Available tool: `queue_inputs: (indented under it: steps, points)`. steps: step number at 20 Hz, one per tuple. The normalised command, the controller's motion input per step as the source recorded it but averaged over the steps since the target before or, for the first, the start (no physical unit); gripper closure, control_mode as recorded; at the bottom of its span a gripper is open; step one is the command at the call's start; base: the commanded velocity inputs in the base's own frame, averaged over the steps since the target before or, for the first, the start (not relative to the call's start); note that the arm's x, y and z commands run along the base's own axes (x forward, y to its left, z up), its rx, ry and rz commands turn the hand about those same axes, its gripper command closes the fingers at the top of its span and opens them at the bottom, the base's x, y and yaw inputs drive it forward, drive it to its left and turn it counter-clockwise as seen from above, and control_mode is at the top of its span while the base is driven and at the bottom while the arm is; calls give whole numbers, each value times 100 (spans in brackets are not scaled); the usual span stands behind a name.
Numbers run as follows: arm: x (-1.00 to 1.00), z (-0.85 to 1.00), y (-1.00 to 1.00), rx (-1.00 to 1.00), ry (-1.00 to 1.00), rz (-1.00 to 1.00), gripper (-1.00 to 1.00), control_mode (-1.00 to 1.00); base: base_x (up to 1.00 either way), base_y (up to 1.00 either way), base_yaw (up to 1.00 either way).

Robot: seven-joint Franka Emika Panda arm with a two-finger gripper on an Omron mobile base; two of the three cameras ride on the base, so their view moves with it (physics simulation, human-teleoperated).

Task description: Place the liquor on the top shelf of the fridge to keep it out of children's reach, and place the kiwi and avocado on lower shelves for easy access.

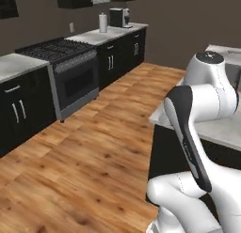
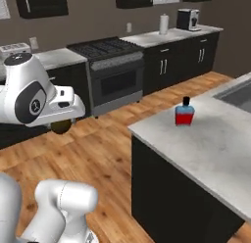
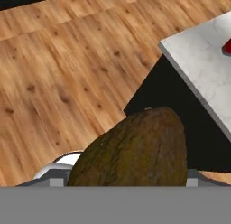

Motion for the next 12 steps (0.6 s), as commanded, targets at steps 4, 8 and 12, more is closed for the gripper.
queue_inputs:
  steps: [4, 8, 12]
  points:
    - [0, 0, 0, 0, 0, 0, 100, 100, 12, 44, 78]
    - [0, 0, 0, 0, 0, 0, 100, 100, 11, 40, 80]
    - [0, 0, 0, 0, 0, 0, 100, 100, 11, 36, 81]
